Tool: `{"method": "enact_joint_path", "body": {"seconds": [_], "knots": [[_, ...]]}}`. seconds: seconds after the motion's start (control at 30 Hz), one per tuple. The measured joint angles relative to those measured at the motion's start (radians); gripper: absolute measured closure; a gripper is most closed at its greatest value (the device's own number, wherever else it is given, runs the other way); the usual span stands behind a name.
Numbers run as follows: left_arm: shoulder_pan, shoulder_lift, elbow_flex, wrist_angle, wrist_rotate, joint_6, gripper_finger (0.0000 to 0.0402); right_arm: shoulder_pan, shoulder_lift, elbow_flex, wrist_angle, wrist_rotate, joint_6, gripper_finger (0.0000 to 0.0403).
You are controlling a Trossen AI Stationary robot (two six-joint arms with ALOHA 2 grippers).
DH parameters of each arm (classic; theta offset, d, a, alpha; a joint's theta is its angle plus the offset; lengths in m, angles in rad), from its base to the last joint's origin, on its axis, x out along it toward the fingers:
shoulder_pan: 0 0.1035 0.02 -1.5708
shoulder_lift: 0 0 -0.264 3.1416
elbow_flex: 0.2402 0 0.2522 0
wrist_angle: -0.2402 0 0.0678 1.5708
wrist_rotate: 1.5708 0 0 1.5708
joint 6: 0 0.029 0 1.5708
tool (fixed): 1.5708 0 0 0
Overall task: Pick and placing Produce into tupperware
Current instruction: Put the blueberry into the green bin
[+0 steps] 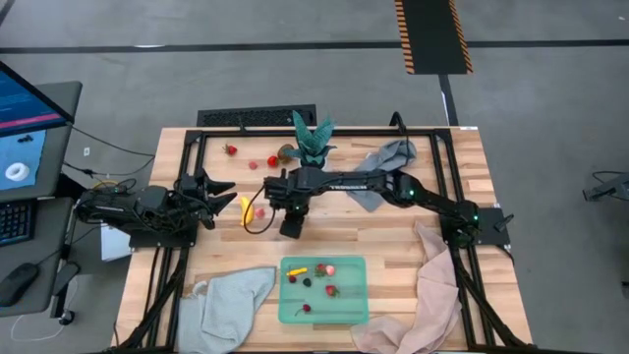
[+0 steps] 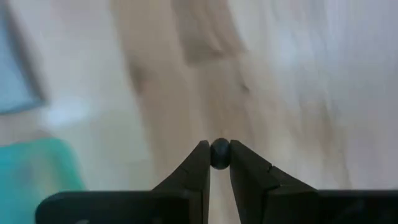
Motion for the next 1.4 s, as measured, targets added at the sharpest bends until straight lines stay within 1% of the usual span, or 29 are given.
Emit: {"method": "enact_joint_path", "body": {"seconds": [0.2,0.37,0.47,0.53,0.63,0.93,1.03,1.23,1.4], "knots": [[0.000,0.000,0.000,0.000,0.000,0.002,0.0234,0.031,-0.022,0.001,-0.003,0.013,0.011,0.0330],[0.000,0.000,0.000,0.000,0.000,0.003,0.0234,0.050,-0.050,0.002,-0.006,0.081,0.019,0.0330],[0.000,0.000,0.000,0.011,-0.001,0.008,0.0234,0.055,-0.078,-0.005,-0.022,0.103,0.027,0.0330],[0.000,0.000,0.000,0.017,0.000,0.013,0.0234,0.061,-0.086,0.001,-0.002,0.105,0.031,0.0330],[0.000,0.000,0.000,0.017,-0.001,0.013,0.0234,0.080,-0.101,-0.001,-0.027,0.107,0.046,0.0331],[0.000,0.000,0.000,0.016,-0.001,0.017,0.0234,0.181,-0.134,0.001,-0.034,0.112,0.134,0.0331],[0.000,0.000,0.000,0.016,-0.001,0.017,0.0234,0.220,-0.139,-0.001,-0.035,0.129,0.171,0.0331],[0.000,0.000,0.000,0.015,-0.001,0.017,0.0234,0.297,-0.142,-0.001,-0.034,0.133,0.270,0.0331],[0.000,0.000,0.000,-0.005,0.000,-0.007,0.0234,0.371,-0.142,-0.001,-0.005,0.164,0.363,0.0331]]}}
